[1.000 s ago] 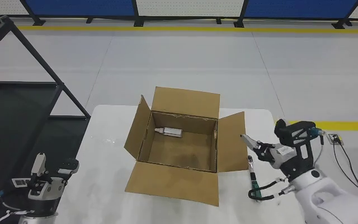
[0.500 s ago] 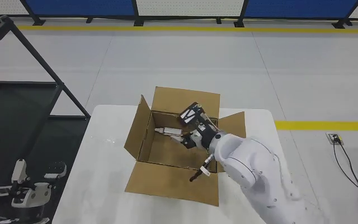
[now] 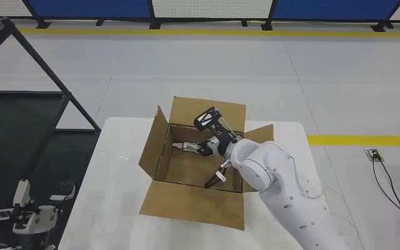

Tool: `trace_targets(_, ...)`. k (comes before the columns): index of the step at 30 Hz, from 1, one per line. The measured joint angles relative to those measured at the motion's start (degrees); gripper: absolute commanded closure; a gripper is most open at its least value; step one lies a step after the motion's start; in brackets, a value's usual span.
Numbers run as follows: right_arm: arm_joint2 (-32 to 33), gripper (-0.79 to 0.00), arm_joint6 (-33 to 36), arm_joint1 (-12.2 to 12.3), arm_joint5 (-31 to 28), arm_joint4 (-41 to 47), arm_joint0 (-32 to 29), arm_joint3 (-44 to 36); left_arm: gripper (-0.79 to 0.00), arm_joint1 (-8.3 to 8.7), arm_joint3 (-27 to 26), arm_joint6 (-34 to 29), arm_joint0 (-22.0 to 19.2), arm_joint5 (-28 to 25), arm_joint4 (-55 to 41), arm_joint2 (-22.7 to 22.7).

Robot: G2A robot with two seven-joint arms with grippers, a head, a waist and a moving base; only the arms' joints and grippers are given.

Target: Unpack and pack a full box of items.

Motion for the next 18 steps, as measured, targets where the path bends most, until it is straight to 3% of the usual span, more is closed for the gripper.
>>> trace_targets(3, -1.79, -0.785, 0.42, -0.46, -1.58, 0.75, 0.47, 3.21, -0.785, 0.00, -0.07, -0.07, -0.09, 0.18, 0.21, 0.08)
trace_targets(7, -5.01, -0.785, 1.77, -2.13, -3.88, 5.69, 5.90, 12.58, -0.785, -0.08, -0.20, -0.30, -0.34, 0.58, 0.99, 0.34)
trace_targets(18, -15.77, -0.785, 3.87, -9.46, -6.37, 17.30, 19.28, 40.37, -0.785, -0.54, 0.09, 1.33, -0.37, 0.34, -0.19, -0.85)
